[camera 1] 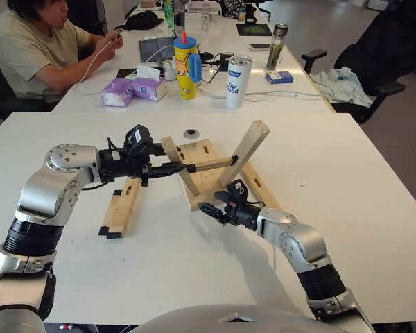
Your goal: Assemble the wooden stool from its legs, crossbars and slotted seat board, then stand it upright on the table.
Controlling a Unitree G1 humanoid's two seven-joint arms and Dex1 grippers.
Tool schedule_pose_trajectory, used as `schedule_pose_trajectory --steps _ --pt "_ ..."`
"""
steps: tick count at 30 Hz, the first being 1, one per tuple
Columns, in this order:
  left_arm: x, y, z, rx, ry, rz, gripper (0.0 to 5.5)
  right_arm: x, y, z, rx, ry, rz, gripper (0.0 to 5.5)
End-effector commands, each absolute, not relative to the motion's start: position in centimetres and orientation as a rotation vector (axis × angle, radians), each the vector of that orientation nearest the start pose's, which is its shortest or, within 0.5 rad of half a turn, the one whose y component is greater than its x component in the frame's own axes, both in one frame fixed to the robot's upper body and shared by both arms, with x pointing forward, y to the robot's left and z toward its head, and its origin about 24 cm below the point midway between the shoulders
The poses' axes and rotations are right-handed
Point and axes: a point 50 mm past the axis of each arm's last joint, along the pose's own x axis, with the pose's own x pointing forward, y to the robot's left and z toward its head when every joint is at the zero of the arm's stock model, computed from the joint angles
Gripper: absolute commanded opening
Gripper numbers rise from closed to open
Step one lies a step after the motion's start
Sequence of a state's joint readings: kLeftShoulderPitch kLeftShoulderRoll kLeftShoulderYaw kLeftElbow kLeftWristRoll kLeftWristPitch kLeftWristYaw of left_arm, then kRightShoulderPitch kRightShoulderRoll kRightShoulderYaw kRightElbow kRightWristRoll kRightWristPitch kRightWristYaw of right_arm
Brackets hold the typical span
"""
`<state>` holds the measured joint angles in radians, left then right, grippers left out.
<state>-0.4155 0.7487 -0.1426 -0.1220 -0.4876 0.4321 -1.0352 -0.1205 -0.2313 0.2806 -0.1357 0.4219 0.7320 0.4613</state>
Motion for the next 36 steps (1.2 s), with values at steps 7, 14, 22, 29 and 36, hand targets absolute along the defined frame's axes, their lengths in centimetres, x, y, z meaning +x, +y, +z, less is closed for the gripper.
schedule_pose_trajectory --steps 7,14,22,29,36 --pt "27.1 18.6 8.2 0.277 0.472 -1.157 2.07 22.7 -8.9 10.4 0.347 0.108 0.974 3.01" --pt "28.0 18.8 8.7 0.279 0.452 -1.145 2.07 25.4 -7.2 18.8 0.087 -0.319 0.791 1.74" --pt "29.1 17.7 9.2 0.298 0.433 -1.192 2.07 27.6 -5.8 5.1 -0.462 0.262 0.653 0.3" --pt "29.6 18.1 9.4 0.284 0.411 -1.164 2.07 27.3 -5.7 7.1 -0.271 0.113 0.675 0.05" --pt "29.9 18.8 10.4 0.237 0.345 -1.193 2.07 23.9 -9.5 10.6 -0.09 -0.177 0.781 0.05"
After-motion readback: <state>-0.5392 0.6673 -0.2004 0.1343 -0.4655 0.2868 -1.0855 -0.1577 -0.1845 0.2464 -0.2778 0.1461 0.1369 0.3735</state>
